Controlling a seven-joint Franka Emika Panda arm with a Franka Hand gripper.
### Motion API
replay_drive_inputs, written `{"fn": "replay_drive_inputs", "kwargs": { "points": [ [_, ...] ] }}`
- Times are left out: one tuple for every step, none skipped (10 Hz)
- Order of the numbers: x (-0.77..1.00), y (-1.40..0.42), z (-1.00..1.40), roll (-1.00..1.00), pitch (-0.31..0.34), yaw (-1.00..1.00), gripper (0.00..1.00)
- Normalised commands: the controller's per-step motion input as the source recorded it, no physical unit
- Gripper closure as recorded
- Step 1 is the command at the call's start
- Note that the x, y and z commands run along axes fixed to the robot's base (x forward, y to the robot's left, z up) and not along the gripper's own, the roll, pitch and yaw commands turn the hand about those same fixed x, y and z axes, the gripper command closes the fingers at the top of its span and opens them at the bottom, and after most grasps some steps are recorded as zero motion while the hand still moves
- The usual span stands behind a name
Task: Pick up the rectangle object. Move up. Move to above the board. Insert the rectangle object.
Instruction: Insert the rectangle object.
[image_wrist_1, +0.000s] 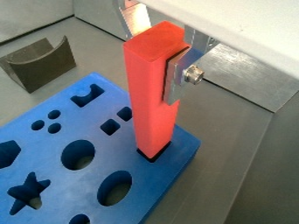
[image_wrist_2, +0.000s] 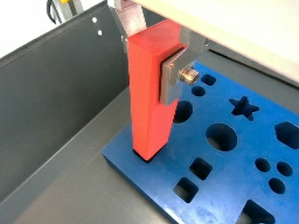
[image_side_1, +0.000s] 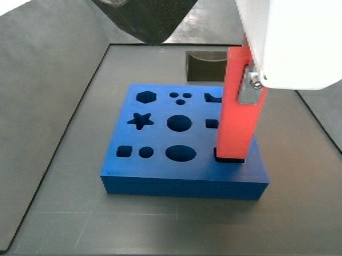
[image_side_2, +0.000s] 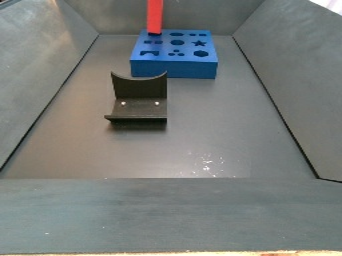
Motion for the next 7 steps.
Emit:
{"fn": "replay_drive_inputs", "kwargs": {
  "points": [
    [0.12,-0.08,-0.13,0.00,0.000,0.00,1.00],
    [0.11,-0.05,-0.11,0.00,0.000,0.00,1.00],
    [0.00,0.00,0.00,0.01,0.000,0.00,1.00],
    [0.00,0.04,-0.03,0.09,0.049,0.00,1.00],
    [-0.01,0.04,-0.05,0.07,0.023,0.05,1.00],
    [0.00,0.00,-0.02,0.00,0.000,0.00,1.00],
    [0.00,-0.01,-0.18,0.00,0.000,0.00,1.00]
  ]
}}
